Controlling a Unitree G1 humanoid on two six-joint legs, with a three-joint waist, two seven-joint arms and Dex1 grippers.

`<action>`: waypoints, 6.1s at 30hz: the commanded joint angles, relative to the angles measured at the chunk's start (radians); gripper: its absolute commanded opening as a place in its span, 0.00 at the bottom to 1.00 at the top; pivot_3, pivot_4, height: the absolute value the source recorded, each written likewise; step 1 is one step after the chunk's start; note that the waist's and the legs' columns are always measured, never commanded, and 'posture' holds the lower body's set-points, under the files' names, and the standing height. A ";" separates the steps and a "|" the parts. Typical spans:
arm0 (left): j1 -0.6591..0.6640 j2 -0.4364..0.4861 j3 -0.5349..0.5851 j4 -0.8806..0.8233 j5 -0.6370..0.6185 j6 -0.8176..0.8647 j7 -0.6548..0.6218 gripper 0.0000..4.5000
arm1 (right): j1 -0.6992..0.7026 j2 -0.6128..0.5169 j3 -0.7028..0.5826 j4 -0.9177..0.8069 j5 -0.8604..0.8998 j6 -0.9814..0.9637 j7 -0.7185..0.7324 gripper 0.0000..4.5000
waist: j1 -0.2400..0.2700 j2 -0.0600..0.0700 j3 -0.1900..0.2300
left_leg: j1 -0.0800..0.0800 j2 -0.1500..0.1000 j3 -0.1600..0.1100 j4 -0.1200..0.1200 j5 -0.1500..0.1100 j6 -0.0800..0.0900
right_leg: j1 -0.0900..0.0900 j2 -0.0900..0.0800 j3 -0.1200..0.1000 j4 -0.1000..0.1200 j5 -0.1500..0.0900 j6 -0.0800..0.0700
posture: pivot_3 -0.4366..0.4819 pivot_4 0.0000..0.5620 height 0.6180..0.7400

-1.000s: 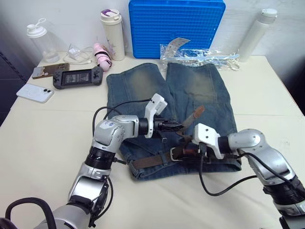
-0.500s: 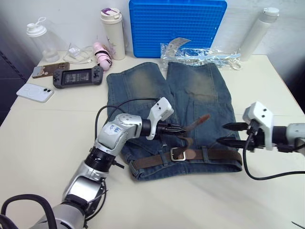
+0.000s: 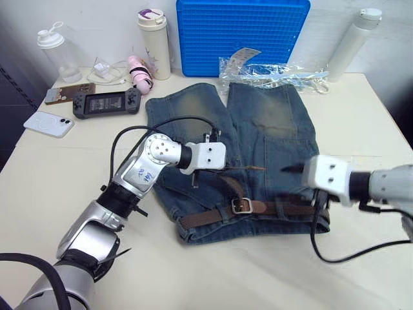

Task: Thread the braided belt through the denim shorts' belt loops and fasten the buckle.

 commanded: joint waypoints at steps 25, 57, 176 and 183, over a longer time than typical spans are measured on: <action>-0.032 -0.014 0.048 0.112 0.030 -0.200 -0.111 0.00 | 0.040 0.114 0.157 0.042 -0.252 -0.135 -0.168 0.67 | -0.009 -0.001 0.002 | 0.001 0.000 0.000 0.002 0.001 0.001 | -0.001 0.000 0.001 0.005 0.000 0.000 | 0.48 0.27 0.61; -0.029 0.031 0.078 0.081 0.009 -0.196 -0.255 0.00 | 0.011 0.209 0.138 0.102 -0.299 -0.090 -0.279 0.02 | -0.015 -0.001 0.002 | 0.001 0.000 0.002 0.004 0.002 0.002 | -0.002 -0.001 0.002 0.009 0.000 0.000 | 0.48 0.27 0.61; -0.021 -0.144 0.045 -0.094 0.005 0.259 -0.238 0.00 | -0.114 0.218 -0.050 0.255 -0.054 -0.219 -0.053 0.87 | -0.029 -0.001 0.002 | -0.001 -0.001 0.003 0.013 0.001 0.004 | -0.004 -0.002 0.004 0.019 0.000 0.000 | 0.48 0.27 0.61; -0.020 -0.145 0.042 -0.091 0.006 0.265 -0.232 0.00 | -0.097 0.225 -0.051 0.238 -0.001 -0.199 -0.038 0.87 | -0.029 -0.001 0.002 | -0.001 -0.001 0.003 0.014 0.001 0.004 | -0.004 -0.002 0.004 0.019 0.000 0.000 | 0.48 0.27 0.61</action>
